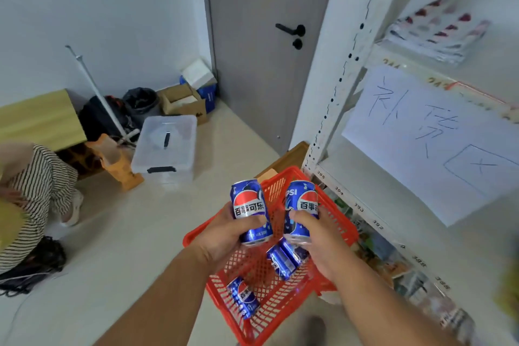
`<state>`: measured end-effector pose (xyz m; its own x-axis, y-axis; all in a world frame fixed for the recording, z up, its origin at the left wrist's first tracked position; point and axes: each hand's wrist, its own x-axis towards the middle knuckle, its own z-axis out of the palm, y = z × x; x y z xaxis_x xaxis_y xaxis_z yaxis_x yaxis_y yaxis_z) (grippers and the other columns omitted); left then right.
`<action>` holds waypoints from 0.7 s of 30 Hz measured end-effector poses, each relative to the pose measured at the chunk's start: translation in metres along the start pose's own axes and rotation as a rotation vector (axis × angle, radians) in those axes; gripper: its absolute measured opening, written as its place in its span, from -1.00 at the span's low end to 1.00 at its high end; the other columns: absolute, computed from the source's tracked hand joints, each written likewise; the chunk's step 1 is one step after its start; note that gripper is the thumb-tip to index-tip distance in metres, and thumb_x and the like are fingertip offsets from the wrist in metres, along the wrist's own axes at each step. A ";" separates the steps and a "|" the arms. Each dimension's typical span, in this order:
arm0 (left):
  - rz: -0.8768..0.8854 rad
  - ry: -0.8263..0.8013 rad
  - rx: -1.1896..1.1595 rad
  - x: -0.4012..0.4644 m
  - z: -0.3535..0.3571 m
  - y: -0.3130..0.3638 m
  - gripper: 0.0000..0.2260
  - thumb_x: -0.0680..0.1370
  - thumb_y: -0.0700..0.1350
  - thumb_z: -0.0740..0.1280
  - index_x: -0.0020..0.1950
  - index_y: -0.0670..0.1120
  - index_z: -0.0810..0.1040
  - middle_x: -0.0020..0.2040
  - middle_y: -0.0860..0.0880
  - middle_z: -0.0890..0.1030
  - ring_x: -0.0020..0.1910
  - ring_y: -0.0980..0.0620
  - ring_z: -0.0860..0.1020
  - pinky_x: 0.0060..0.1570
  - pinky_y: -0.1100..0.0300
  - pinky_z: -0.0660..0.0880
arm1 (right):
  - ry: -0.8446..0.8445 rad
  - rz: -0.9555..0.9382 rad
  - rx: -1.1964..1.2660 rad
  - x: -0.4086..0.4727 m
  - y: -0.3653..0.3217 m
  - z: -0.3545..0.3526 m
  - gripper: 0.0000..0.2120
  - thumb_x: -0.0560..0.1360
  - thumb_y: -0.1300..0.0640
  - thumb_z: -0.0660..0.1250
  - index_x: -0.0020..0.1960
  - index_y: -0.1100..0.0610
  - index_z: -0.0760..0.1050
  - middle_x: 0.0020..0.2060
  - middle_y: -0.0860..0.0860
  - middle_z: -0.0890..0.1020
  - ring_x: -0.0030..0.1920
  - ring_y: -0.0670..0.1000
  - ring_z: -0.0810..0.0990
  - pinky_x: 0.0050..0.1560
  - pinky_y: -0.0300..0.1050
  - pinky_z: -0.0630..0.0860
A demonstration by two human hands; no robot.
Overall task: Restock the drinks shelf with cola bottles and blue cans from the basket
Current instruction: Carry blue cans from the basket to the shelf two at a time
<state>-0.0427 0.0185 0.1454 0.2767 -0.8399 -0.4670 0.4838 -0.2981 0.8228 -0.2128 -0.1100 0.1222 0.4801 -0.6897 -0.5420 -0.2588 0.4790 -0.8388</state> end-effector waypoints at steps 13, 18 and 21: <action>0.108 -0.038 0.408 -0.044 0.074 0.012 -0.53 0.46 -0.25 0.59 0.31 -0.03 0.55 0.07 -0.08 0.75 0.06 -0.11 0.74 0.12 -0.06 0.67 | 0.201 -0.165 -0.047 -0.109 -0.010 -0.055 -0.65 0.44 0.22 0.60 0.16 0.04 0.60 -0.11 0.01 0.78 -0.10 0.04 0.78 -0.05 0.08 0.71; 0.124 -0.103 0.594 -0.052 0.127 -0.012 -0.45 0.39 -0.19 0.65 0.32 0.02 0.55 0.07 -0.02 0.75 0.03 -0.02 0.74 0.14 -0.07 0.67 | 0.369 -0.250 -0.076 -0.155 0.010 -0.102 -0.53 0.40 0.11 0.65 0.08 -0.15 0.43 -0.06 -0.22 0.64 -0.13 -0.27 0.61 -0.26 -0.37 0.45; 0.143 -0.152 0.696 -0.061 0.161 -0.025 -0.43 0.37 -0.11 0.67 0.31 0.12 0.54 0.07 0.05 0.74 0.02 0.04 0.74 0.11 -0.05 0.68 | 0.500 -0.281 -0.097 -0.181 0.026 -0.130 -0.42 0.36 0.06 0.67 0.22 -0.13 0.42 0.03 -0.20 0.64 0.01 -0.19 0.64 -0.12 -0.24 0.57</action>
<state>-0.2058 0.0040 0.2056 0.1543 -0.9309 -0.3311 -0.2029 -0.3578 0.9115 -0.4157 -0.0434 0.1919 0.0937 -0.9672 -0.2362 -0.2654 0.2044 -0.9422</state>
